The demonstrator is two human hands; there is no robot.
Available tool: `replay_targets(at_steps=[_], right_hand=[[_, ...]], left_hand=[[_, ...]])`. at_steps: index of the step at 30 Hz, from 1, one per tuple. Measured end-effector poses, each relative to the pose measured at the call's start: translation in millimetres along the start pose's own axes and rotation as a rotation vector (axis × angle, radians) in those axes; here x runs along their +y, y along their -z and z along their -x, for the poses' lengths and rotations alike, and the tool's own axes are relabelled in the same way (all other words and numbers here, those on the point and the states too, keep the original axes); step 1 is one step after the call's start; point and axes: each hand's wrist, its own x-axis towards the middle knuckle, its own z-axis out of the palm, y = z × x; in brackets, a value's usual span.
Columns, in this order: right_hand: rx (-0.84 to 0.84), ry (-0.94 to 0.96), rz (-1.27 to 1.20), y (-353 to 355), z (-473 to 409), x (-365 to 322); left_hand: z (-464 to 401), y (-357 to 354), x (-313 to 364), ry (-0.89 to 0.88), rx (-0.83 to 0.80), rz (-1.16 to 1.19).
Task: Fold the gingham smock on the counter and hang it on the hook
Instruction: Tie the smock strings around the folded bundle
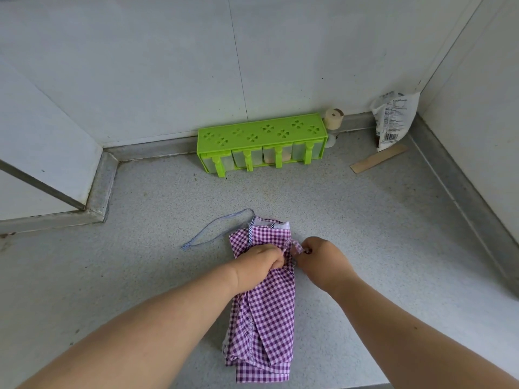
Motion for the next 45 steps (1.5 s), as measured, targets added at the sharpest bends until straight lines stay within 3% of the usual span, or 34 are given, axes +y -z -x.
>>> replay_targets(at_steps=[9,19,27,40,45], right_hand=[[-0.018,0.021,-0.068,-6,5,-10],[-0.036,0.092,-0.053,-4,10,-4],[-0.117,0.227,0.125,-1,11,4],[-0.047,0.257,0.097,-4,13,9],[0.068,0.345,0.275,-5,7,29]], left_hand=[[-9,-6,-6,0.035,0.021,-0.135],[-19,-14,-2,0.062,0.224,-0.272],[-19,-13,0,0.068,0.234,-0.138],[-9,-12,-5,0.06,0.27,-0.084],[-4,-10,-10,0.019,0.271,-0.082]])
